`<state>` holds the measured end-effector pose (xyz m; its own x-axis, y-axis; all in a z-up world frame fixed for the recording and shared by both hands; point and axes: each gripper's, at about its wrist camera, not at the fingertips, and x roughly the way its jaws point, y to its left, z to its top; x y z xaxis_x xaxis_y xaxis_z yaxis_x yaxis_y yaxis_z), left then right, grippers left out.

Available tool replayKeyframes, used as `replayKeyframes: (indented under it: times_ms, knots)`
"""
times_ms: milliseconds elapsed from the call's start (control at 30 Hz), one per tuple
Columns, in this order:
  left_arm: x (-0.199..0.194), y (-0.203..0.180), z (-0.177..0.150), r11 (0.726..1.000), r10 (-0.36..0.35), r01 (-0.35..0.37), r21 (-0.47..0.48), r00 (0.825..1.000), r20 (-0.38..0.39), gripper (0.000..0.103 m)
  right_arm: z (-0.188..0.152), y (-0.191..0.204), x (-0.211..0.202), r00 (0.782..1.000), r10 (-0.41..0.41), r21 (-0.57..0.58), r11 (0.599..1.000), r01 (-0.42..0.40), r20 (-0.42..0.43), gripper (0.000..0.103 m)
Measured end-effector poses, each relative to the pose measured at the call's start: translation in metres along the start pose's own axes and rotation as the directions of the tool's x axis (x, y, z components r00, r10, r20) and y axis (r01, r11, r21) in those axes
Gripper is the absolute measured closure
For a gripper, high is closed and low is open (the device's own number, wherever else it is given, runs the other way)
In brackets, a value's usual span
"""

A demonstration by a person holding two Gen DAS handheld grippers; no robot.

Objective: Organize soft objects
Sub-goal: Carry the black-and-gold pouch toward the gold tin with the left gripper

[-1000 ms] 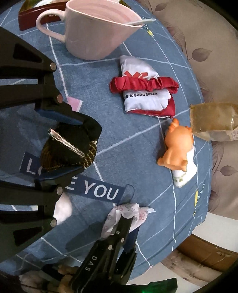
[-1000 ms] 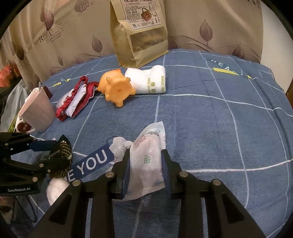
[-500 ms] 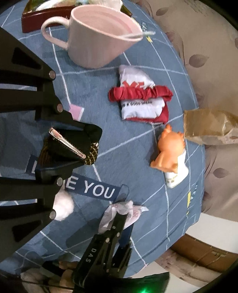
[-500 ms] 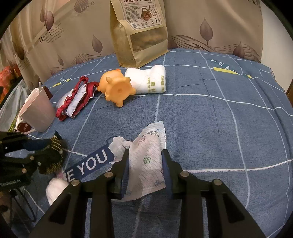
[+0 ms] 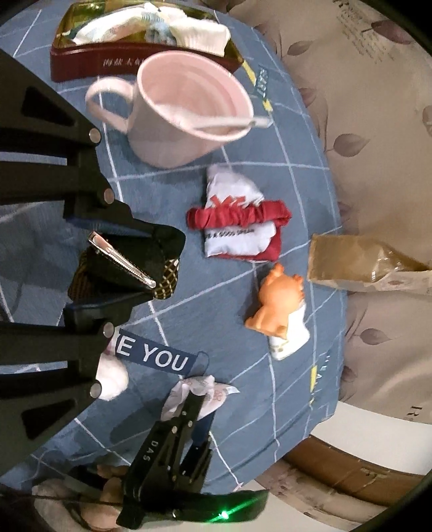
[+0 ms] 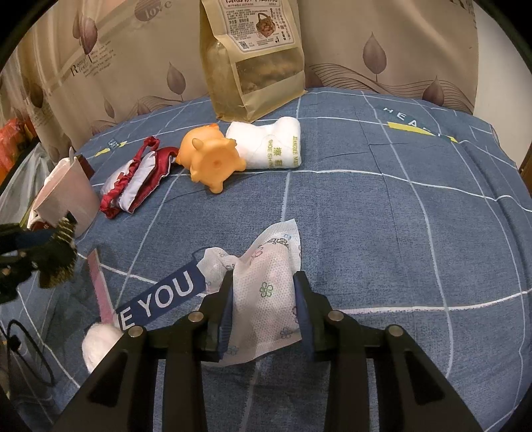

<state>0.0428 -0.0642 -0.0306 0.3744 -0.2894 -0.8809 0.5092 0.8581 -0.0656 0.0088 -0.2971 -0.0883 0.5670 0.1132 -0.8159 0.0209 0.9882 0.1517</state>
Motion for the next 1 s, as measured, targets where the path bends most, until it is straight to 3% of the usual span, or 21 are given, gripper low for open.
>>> replayKeyframes:
  times_ms: [633, 1000]
  knots:
    - [-0.051, 0.060, 0.002, 0.989, 0.111, -0.101, -0.111, 0.990, 0.091, 0.072, 0.000, 0.001, 0.000, 1.000, -0.003, -0.002, 1.000, 0.003, -0.001, 0.071]
    - [-0.081, 0.126, -0.009, 0.952, 0.237, -0.209, -0.225, 0.966, 0.105, 0.072, 0.000, 0.001, 0.000, 1.000, -0.004, -0.002, 1.000, 0.004, -0.002, 0.071]
